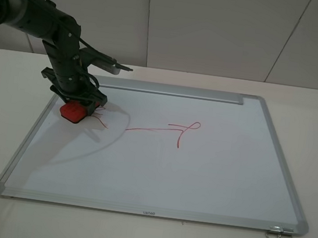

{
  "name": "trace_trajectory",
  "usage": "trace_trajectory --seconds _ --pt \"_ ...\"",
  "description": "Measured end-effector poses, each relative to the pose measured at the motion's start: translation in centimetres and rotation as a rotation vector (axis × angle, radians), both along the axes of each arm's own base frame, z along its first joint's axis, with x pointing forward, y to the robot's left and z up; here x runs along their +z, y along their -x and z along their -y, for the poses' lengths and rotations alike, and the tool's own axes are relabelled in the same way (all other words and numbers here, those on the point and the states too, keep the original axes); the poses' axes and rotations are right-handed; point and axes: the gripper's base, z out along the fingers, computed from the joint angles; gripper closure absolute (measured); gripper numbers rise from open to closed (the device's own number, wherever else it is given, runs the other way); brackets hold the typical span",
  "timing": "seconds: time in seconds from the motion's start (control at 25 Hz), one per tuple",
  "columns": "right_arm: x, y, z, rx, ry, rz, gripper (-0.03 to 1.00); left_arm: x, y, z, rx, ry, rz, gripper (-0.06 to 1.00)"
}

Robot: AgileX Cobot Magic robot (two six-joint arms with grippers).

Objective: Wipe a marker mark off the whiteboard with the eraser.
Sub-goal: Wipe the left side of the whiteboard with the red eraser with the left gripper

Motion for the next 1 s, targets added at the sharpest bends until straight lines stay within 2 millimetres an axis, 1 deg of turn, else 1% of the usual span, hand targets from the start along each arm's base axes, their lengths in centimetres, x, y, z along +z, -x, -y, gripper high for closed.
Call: trace_trajectory --seconds 0.12,0.28,0.56,0.8,0.88,1.0 --pt "0.0 0.0 0.0 0.000 0.000 0.000 0.27 0.0 0.0 0.0 -0.002 0.001 0.000 0.35" --pt "0.0 0.0 0.0 0.000 0.000 0.000 0.27 0.0 0.3 0.9 -0.045 -0.005 0.007 0.35" --pt "0.0 0.0 0.0 0.000 0.000 0.000 0.27 -0.3 1.6 4.4 -0.137 0.002 0.013 0.35" --pt "0.0 0.0 0.0 0.000 0.000 0.000 0.27 -0.5 3.2 8.2 -0.232 0.042 0.021 0.36" --pt "0.0 0.0 0.0 0.000 0.000 0.000 0.27 -0.5 3.7 9.1 -0.241 0.065 0.018 0.36" --pt "0.0 0.0 0.0 0.000 0.000 0.000 0.27 -0.5 3.8 9.2 -0.241 0.070 0.016 0.36"
